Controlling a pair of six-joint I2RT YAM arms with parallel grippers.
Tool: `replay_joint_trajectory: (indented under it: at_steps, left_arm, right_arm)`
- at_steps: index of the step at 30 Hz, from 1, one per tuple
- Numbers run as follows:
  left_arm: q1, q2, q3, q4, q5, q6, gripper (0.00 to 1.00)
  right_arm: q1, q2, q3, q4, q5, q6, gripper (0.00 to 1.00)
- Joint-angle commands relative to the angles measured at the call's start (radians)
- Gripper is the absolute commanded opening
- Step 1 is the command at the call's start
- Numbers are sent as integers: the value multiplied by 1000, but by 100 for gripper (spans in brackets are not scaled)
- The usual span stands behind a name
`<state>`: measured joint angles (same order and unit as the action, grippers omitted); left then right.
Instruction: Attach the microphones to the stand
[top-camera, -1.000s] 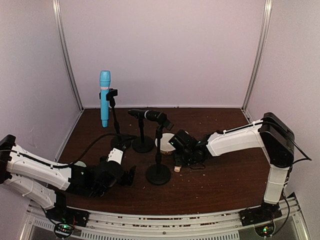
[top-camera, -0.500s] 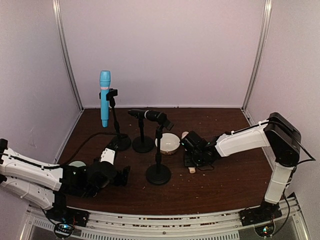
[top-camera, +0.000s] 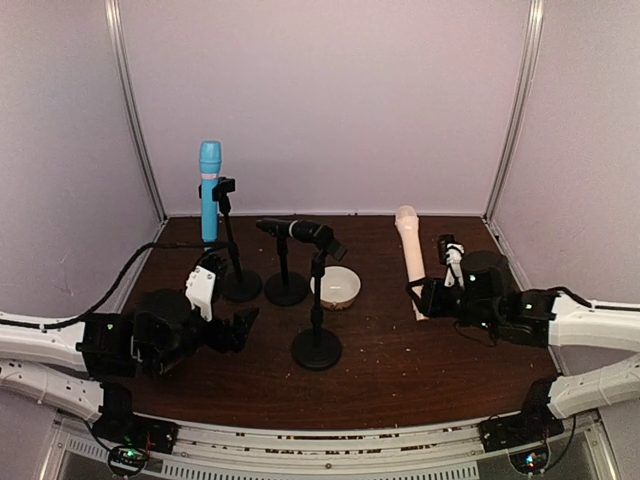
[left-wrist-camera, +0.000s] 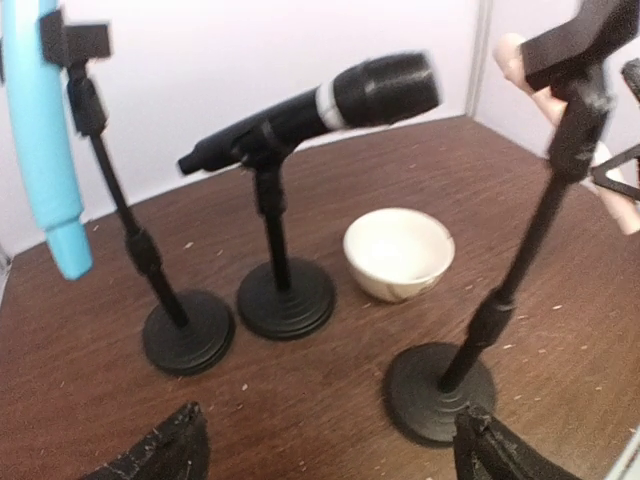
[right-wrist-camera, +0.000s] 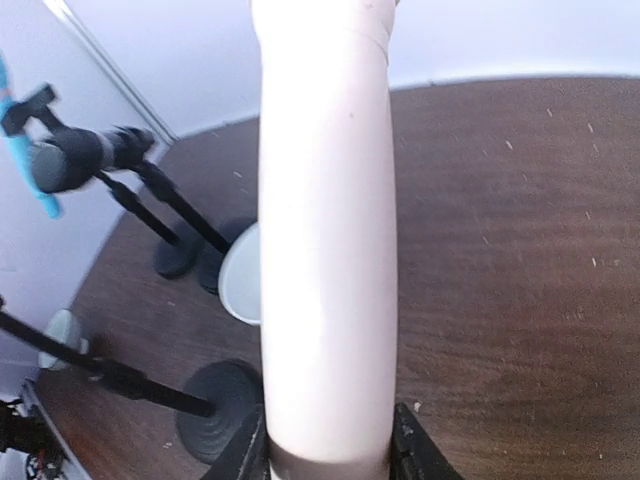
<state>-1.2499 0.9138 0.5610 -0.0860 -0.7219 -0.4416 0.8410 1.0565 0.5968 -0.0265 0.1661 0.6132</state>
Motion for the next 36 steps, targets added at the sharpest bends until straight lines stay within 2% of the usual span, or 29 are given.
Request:
replay_joint_trajectory:
  at_steps: [1, 6, 8, 14, 18, 23, 27, 32, 36]
  left_arm:
    - [3, -37, 80, 141, 280, 226, 84]
    - [3, 62, 271, 98, 505, 281, 79]
    - [3, 118, 363, 70, 542, 289, 79]
    - [3, 285, 635, -3, 561, 318, 86]
    - [3, 371, 760, -22, 537, 357, 89]
    - [8, 372, 784, 25, 630, 417, 94]
    - [29, 370, 784, 53, 850, 432, 94]
    - [49, 388, 778, 93, 1041, 434, 84]
    - [61, 375, 743, 167, 1111, 413, 76]
  right_arm:
    - [1, -216, -73, 151, -126, -147, 23]
    - [25, -284, -59, 199, -344, -190, 20]
    - [57, -290, -35, 216, -395, -221, 20]
    - [148, -258, 105, 187, -456, -327, 20]
    - [161, -229, 160, 204, -567, -359, 20]
    - [162, -179, 173, 266, -789, -388, 19]
    - [162, -121, 187, 276, -866, -373, 19]
    - [164, -82, 190, 307, -911, -357, 18]
    - [163, -65, 188, 327, -911, -345, 18]
